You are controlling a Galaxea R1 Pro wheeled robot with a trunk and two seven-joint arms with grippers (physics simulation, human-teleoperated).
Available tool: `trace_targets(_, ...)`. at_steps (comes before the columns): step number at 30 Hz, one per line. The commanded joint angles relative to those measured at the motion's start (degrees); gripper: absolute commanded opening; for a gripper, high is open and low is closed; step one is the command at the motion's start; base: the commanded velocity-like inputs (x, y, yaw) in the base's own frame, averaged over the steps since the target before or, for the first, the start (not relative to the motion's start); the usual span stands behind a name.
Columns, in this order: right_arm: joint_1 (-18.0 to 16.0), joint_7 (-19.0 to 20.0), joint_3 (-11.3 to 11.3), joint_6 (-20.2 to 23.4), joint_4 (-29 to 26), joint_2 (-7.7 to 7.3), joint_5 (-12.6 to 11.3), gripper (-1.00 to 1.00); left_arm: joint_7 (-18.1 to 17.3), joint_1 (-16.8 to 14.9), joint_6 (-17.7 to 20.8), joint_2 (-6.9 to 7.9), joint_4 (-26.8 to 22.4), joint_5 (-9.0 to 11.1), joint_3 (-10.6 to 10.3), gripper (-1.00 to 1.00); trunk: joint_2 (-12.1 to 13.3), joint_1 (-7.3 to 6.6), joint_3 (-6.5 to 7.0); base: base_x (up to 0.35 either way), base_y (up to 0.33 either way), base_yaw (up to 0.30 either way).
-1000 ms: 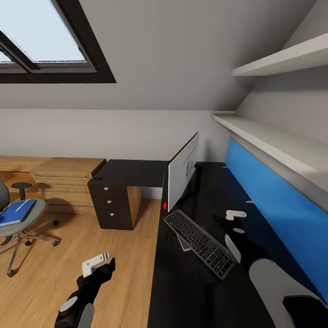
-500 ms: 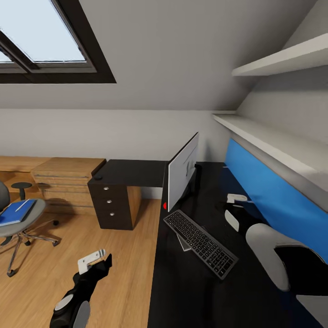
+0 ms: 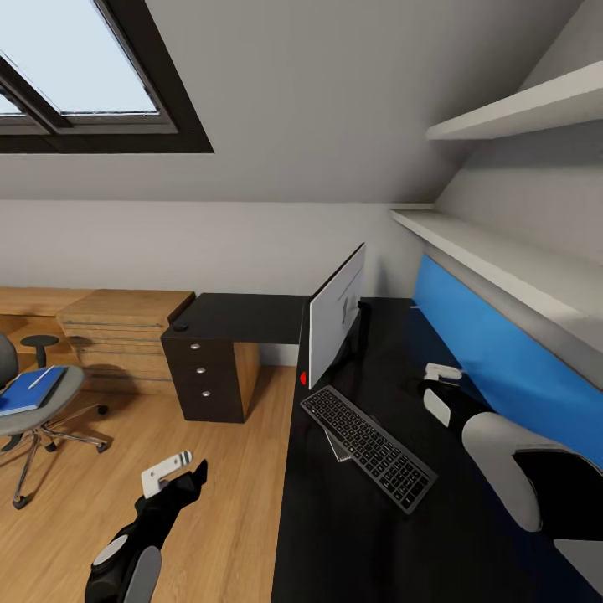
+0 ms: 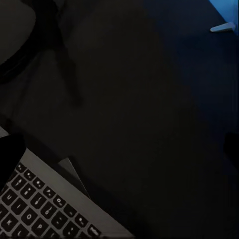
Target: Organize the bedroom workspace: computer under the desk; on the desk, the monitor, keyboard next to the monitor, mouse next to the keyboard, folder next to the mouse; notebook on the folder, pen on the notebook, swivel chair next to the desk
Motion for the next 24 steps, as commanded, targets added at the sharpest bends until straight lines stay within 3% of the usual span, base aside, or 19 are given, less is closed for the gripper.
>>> trace_targets(1, -0.03, -0.20, 0.39, 0.76, -0.11, -0.10, -0.64, 1.00, 0.33, -0.05, 0.30, -0.03, -0.17, 0.76, 0.04, 1.00, -0.13, 0.04, -0.13, 0.000, 0.000, 0.000)
trace_targets(6, 0.00, -0.10, 0.38, 2.58, -0.05, -0.33, -1.23, 1.00, 0.31, -0.05, 0.42, -0.03, -1.12, 1.19, 0.08, 1.00, -0.13, 0.04, -0.13, 0.000, 0.000, 0.000)
trace_targets(24, 0.11, -0.04, 0.34, 3.08, -0.12, -0.35, -1.55, 1.00, 0.55, -0.05, 0.41, -0.03, -1.71, 1.35, 0.14, 1.00, -7.35, 3.99, -3.37, 0.000, 0.000, 0.000)
